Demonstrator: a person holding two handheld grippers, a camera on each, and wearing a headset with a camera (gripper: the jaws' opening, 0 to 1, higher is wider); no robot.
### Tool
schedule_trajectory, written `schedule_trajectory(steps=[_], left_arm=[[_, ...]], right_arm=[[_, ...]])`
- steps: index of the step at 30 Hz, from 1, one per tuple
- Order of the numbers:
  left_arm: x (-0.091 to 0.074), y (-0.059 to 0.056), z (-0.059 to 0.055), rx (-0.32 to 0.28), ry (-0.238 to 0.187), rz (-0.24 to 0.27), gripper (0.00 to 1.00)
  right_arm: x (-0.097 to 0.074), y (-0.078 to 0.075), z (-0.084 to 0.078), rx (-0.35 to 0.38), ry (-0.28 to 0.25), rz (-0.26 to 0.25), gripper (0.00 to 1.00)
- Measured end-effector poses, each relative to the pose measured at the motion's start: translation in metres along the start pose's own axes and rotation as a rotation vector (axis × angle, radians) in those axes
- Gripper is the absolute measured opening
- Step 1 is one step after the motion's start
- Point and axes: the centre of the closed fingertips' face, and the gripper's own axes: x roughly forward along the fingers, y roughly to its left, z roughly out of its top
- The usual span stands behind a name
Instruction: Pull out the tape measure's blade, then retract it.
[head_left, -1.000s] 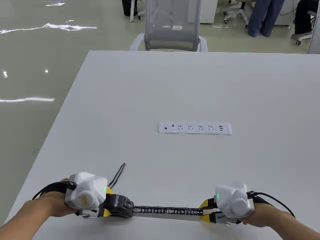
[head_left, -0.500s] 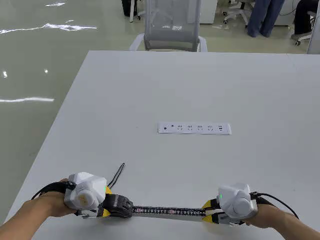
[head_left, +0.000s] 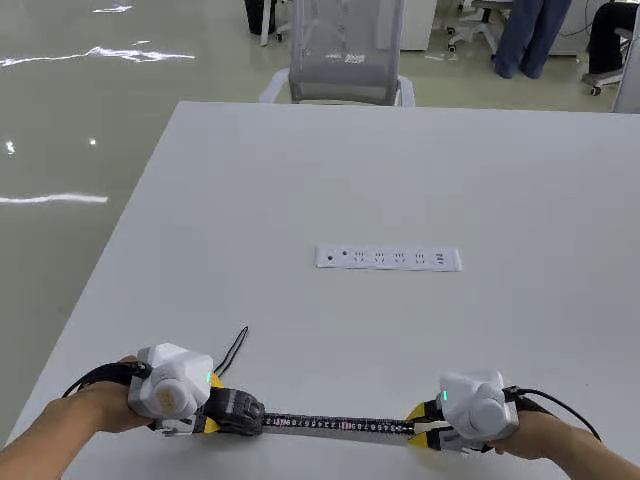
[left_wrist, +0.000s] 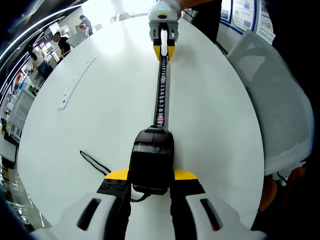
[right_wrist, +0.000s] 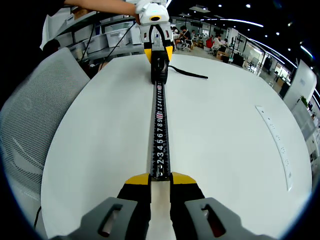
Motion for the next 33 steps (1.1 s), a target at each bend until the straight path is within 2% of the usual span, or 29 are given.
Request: schedule_trajectory(steps=[23,27,33], left_arm=[[0.0009,0.0005,0.0006,-0.003,0.007,-0.005,0.26],[0.0011,0.0008,0.0007,-0.011,0.007,-0.005,0.26],[0.0012,0.0005,0.0002,-0.019,0.005,-0.006,0.26]], right_arm=[[0.0009,-0.0002,-0.0031,0.001,0.039,0.005,0.13],[0.005,-0.0033,-0.0074,-0.024,0.073,-0.02,0.14],[0.0021,-0.0066,-0.0068,-0.001,0.061,-0.047,0.18]])
